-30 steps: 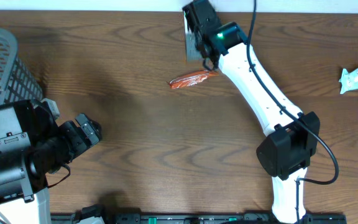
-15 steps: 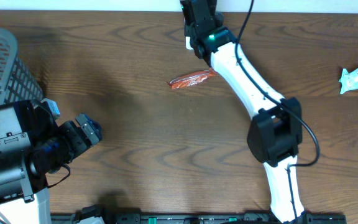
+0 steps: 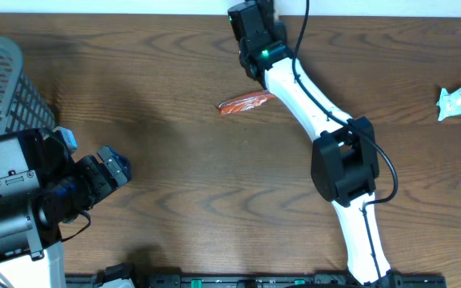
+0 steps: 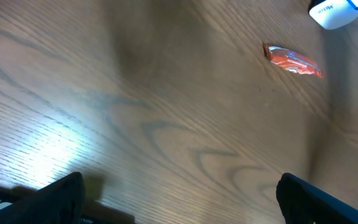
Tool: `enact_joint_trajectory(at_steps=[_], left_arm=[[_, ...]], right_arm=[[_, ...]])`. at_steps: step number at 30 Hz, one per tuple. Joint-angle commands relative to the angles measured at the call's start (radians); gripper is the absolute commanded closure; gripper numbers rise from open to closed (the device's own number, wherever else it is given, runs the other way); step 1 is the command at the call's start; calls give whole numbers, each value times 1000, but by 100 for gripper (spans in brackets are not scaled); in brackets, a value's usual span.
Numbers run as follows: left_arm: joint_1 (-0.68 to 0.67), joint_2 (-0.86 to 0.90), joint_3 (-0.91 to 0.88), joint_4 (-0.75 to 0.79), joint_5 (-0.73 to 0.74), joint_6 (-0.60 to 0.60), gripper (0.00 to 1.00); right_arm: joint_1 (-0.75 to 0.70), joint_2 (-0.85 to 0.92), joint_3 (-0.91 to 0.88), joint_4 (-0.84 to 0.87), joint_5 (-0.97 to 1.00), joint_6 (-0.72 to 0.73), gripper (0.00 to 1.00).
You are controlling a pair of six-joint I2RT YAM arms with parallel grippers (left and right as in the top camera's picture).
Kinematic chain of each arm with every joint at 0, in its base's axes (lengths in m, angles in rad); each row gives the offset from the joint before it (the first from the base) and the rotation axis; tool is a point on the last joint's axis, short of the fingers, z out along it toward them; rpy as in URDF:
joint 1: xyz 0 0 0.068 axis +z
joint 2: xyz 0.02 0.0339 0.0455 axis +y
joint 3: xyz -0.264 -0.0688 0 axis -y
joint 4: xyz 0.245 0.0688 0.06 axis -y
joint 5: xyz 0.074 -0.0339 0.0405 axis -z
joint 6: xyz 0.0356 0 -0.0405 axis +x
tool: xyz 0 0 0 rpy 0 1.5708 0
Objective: Scan the item barcode
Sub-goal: 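Lift the tissue pack with the right gripper up to the scanner, then carry the tissue pack to the right table edge and release it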
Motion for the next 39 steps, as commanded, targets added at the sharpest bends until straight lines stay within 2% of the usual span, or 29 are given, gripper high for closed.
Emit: enact_joint_trajectory(at_steps=[1,10,13,21,27,30,32,33,34,35,39], left_arm=[[0,-1,4,0,12,-2,2],[0,-1,4,0,12,-2,2],[0,-1,4,0,12,-2,2],[0,-1,4,0,12,-2,2],[0,-1,4,0,12,-2,2],[0,-1,4,0,12,-2,2],[0,-1,4,0,12,-2,2],[0,-1,4,0,12,-2,2],[0,-1,4,0,12,-2,2],[0,-1,4,0,12,-2,2],[0,-1,4,0,12,-2,2]], right_arm=[[-100,-90,33,-83,55,119,99],[-436,-182,33,-472,130,118,99],[-531,-179,29,-542,124,119,99],[-754,-179,23,-589,-119,119,99],[-843,-166,18,-577,-138,131,97],[-873,-158,17,-581,-138,135,87],[-888,-147,17,-585,-140,135,74],[-894,-139,17,-589,-145,135,57],[-898,-135,17,-597,-156,137,33],[-900,-132,17,-603,-177,137,1],[-896,-129,17,-622,-282,137,1]])
